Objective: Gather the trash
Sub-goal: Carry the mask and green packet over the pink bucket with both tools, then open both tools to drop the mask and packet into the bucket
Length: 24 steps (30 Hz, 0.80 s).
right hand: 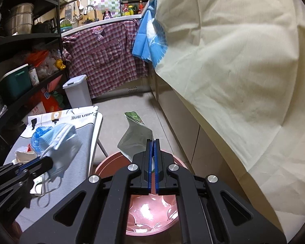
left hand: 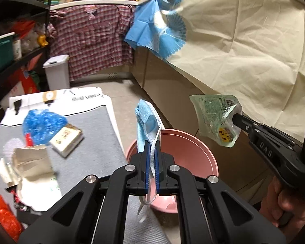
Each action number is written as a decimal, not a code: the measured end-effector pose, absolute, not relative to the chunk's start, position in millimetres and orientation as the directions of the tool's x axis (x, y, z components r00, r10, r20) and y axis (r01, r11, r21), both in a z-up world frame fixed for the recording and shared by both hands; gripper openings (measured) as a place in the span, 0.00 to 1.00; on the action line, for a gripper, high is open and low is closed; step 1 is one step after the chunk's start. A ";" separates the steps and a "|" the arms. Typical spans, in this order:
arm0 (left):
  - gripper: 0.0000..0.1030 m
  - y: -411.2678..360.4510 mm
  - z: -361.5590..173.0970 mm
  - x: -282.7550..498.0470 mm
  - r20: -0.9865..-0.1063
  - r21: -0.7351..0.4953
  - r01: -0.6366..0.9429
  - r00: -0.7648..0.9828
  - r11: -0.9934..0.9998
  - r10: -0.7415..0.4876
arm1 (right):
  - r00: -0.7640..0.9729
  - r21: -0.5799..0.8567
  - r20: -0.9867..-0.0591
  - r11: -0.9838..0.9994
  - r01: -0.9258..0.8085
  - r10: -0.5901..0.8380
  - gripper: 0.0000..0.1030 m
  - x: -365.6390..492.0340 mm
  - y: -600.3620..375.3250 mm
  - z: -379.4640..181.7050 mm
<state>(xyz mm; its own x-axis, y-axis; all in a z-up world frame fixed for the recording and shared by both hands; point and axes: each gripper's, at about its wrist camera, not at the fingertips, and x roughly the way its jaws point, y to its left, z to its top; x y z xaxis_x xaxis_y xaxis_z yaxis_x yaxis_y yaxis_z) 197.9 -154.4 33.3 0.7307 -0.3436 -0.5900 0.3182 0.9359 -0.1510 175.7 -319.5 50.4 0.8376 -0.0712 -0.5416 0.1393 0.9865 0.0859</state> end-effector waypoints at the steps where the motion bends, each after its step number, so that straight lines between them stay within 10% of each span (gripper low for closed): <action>1: 0.04 -157.8 30.4 201.9 -0.594 -0.153 0.323 0.725 0.934 -0.348 | 0.835 0.088 -0.546 0.986 0.141 -0.071 0.02 178.0 -319.9 48.5; 20: 0.05 -182.2 0.7 237.5 -0.648 -0.182 0.360 0.656 0.915 -0.387 | 0.797 0.071 -0.598 0.985 0.157 -0.084 0.07 199.7 -322.4 30.1; 24: 0.38 -178.9 -2.1 241.3 -0.664 -0.194 0.348 0.642 0.917 -0.384 | 0.794 0.062 -0.597 0.981 0.185 -0.112 0.44 198.7 -324.1 30.0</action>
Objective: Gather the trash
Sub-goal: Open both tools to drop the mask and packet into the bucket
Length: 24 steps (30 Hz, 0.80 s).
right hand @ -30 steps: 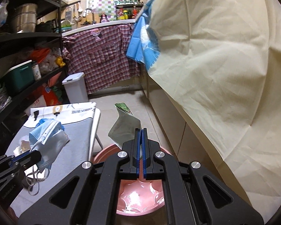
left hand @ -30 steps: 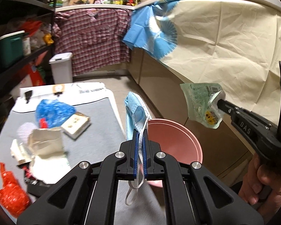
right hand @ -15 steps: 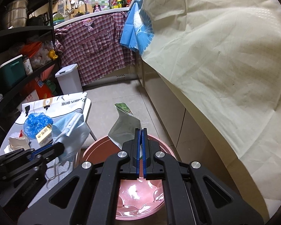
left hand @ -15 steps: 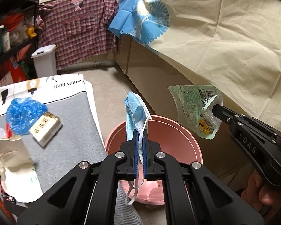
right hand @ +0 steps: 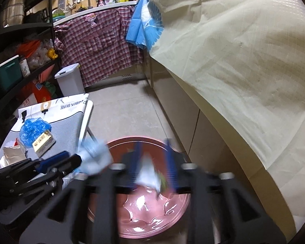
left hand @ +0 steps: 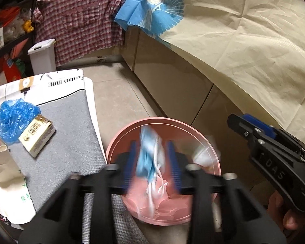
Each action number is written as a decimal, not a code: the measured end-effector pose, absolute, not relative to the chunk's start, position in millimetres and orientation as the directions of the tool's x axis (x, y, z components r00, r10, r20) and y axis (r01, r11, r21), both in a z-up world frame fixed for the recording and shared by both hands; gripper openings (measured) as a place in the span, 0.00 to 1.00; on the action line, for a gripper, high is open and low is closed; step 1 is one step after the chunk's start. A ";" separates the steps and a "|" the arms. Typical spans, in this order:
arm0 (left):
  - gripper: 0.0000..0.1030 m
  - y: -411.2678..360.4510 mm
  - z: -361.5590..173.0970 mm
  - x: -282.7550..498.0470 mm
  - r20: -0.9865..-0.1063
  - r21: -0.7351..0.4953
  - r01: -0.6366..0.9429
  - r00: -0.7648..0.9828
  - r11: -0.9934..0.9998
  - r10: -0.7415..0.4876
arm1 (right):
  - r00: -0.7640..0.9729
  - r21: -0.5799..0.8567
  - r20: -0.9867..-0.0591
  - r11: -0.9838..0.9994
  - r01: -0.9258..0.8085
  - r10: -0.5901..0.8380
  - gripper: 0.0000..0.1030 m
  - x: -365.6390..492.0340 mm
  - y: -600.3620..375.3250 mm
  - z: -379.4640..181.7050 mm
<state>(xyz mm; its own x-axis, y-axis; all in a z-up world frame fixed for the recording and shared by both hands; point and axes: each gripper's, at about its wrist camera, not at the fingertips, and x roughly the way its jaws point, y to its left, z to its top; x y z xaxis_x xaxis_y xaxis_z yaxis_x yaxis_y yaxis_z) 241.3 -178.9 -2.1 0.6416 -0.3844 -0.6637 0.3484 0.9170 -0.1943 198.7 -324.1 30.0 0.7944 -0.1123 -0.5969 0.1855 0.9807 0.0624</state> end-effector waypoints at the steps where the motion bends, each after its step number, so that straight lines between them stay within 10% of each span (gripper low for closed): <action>1: 0.38 -177.9 -1.8 240.7 -0.662 -0.192 0.346 0.645 0.918 -0.382 | 0.795 0.065 -0.596 0.980 0.188 -0.113 0.44 198.3 -325.2 30.3; 24: 0.38 -112.2 45.0 159.8 -0.594 -0.175 0.258 0.742 0.950 -0.311 | 0.898 0.041 -0.434 0.994 0.103 -0.075 0.43 149.6 -297.7 66.2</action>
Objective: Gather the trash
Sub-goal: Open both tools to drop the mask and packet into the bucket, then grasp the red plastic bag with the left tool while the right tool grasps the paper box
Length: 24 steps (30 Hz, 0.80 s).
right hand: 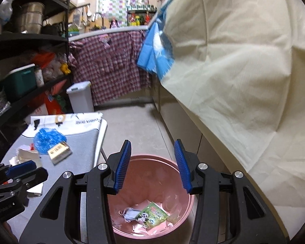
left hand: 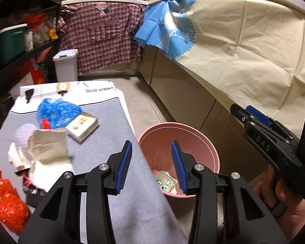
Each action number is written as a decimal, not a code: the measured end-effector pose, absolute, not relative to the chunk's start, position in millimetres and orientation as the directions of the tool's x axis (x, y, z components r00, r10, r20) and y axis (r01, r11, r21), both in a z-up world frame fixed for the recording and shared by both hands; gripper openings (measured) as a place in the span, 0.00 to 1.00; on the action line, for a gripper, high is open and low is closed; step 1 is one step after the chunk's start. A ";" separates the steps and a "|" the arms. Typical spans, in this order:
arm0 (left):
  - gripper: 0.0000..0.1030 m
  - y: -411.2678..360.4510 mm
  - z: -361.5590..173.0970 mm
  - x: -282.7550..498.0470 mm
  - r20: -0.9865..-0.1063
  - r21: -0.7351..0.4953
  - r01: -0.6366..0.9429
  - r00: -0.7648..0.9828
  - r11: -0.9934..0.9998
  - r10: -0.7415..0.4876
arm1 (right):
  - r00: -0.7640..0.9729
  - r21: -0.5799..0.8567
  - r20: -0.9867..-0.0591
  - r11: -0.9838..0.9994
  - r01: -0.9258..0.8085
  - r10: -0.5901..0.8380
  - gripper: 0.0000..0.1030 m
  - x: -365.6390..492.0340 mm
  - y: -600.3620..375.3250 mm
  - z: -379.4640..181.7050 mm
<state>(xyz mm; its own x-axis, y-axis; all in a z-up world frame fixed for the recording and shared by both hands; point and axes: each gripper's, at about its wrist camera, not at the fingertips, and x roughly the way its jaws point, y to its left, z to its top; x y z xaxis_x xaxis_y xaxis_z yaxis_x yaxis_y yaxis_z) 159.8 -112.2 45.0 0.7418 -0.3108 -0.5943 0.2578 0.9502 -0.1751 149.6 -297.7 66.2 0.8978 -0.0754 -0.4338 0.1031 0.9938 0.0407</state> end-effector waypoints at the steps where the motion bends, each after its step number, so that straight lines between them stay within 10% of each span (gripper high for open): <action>1: 0.38 -108.2 46.3 155.3 -0.592 -0.175 0.255 0.745 0.951 -0.308 | 0.899 0.043 -0.432 0.995 0.095 -0.068 0.42 147.3 -296.1 67.9; 24: 0.38 49.1 48.0 52.6 -0.559 -0.102 -0.070 0.829 0.992 0.002 | 0.863 0.117 -0.453 0.974 -0.192 0.225 0.24 119.6 -194.4 68.8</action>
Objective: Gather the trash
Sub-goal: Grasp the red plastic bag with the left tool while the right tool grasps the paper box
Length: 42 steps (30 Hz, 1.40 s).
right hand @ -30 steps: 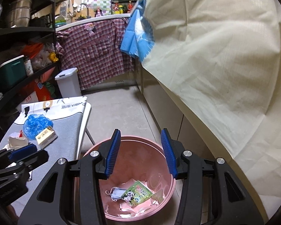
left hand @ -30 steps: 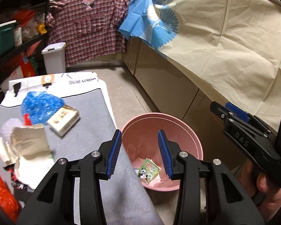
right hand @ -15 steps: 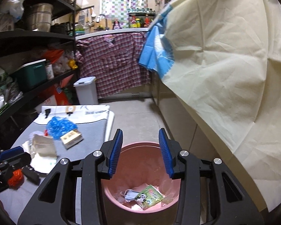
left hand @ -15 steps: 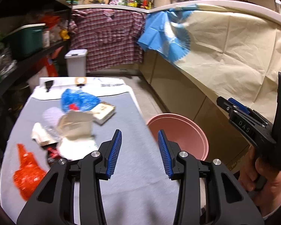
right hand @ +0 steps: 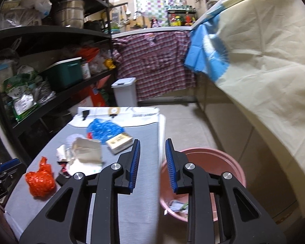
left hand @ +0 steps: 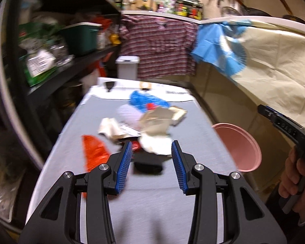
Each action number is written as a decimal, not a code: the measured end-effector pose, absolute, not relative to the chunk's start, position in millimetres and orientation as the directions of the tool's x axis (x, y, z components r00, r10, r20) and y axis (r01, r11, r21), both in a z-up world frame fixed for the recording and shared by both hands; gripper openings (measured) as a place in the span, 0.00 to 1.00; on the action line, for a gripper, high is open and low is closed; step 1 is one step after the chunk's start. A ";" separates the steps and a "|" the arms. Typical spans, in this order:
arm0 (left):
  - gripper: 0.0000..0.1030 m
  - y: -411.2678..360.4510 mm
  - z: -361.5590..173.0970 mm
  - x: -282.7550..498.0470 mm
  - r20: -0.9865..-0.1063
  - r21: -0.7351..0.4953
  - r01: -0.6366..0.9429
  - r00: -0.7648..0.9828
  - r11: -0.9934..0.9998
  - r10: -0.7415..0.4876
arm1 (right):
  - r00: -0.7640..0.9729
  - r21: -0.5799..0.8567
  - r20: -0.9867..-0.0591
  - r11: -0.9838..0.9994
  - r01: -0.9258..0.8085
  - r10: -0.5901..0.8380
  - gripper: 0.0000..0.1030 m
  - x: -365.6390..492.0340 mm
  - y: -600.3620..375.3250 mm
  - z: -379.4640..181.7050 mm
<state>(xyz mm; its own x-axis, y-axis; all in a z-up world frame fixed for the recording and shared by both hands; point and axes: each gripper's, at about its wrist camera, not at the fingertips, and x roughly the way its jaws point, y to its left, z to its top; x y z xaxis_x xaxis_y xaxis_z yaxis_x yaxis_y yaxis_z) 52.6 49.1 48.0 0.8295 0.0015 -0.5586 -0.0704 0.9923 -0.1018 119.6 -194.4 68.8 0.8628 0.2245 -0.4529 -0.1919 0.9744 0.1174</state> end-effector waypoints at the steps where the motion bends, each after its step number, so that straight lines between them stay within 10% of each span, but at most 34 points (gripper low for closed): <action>1: 0.38 56.9 45.0 50.2 -0.563 -0.108 -0.095 0.826 0.990 0.017 | 0.859 0.119 -0.456 0.972 -0.202 0.234 0.24 119.2 -187.7 67.4; 28: 0.38 122.7 -18.1 70.2 -0.662 -0.220 -0.255 0.748 0.942 0.048 | 0.679 0.078 -0.589 0.868 -0.491 0.438 0.20 144.6 -11.7 2.8; 33: 0.18 124.7 -22.0 76.9 -0.671 -0.226 -0.239 0.741 0.944 0.027 | 0.657 0.034 -0.623 0.854 -0.520 0.425 0.22 152.7 8.2 -10.1; 42: 0.15 136.9 -19.7 78.0 -0.666 -0.230 -0.274 0.744 0.934 0.055 | 0.648 -0.041 -0.665 0.848 -0.529 0.372 0.22 161.5 27.3 -28.4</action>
